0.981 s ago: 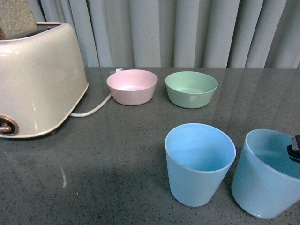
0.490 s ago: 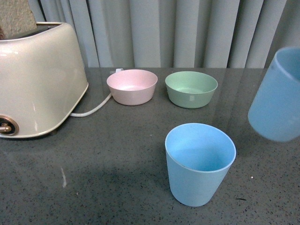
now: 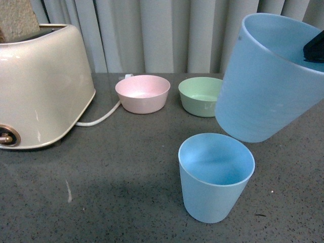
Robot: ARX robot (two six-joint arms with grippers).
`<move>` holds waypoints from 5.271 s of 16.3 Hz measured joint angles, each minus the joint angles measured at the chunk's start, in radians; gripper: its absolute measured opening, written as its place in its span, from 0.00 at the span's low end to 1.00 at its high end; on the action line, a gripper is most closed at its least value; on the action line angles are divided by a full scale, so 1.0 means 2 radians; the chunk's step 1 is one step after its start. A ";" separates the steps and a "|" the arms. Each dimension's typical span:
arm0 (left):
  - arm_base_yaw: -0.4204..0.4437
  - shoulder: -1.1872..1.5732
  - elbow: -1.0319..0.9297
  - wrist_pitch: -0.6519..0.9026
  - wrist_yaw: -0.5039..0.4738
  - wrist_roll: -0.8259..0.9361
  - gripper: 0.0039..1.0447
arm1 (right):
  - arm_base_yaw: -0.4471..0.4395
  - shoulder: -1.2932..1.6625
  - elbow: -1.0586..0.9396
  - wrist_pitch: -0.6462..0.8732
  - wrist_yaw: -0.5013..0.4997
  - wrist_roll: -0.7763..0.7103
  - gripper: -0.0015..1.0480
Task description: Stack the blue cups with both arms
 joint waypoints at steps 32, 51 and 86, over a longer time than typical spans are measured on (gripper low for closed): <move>0.000 0.000 0.000 0.000 0.000 0.000 0.94 | -0.174 -0.184 -0.253 0.363 0.042 -0.062 0.50; 0.000 0.000 0.000 0.000 0.000 0.000 0.94 | -0.198 -0.449 -0.437 0.290 0.015 -0.088 0.02; 0.000 0.000 0.000 0.000 0.000 0.000 0.94 | -0.198 -0.570 -0.449 0.183 0.015 -0.088 0.94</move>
